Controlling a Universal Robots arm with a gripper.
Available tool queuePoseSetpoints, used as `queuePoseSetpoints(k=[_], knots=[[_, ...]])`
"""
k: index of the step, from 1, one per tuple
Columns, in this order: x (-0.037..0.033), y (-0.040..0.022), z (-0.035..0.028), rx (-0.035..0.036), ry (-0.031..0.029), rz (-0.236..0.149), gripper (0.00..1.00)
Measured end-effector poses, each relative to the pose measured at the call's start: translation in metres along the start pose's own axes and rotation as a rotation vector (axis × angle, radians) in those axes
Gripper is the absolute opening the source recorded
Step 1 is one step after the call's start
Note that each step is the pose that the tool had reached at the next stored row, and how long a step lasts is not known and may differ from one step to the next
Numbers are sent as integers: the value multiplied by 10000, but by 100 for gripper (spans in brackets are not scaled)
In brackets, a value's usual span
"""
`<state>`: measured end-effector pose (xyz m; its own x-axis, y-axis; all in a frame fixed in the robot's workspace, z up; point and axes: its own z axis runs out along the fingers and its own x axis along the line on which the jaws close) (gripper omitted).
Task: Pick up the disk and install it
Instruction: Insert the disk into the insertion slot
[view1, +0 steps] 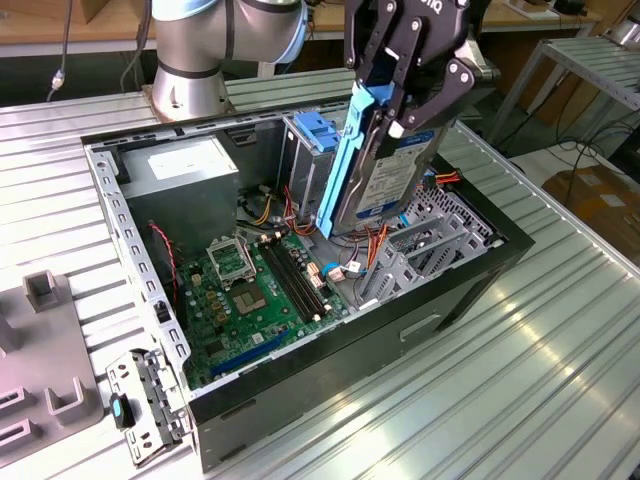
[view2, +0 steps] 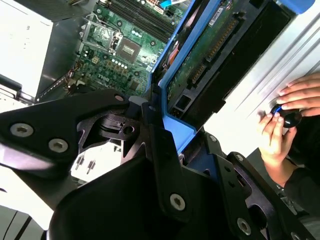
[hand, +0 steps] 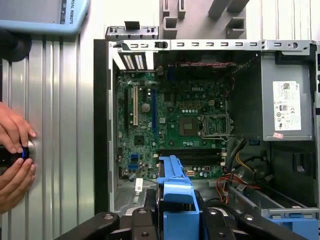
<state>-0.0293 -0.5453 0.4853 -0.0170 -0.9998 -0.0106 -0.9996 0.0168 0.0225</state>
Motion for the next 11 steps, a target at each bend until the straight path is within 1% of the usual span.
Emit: queuePoseSetpoints(k=[4,6,10,11], knots=[[60,-42,5,-6,1,4,37],[85,-78,13,-6,1,8,37],[87,-124,27,1,-1,57,37],[87,-144,34,4,-2,94,37]])
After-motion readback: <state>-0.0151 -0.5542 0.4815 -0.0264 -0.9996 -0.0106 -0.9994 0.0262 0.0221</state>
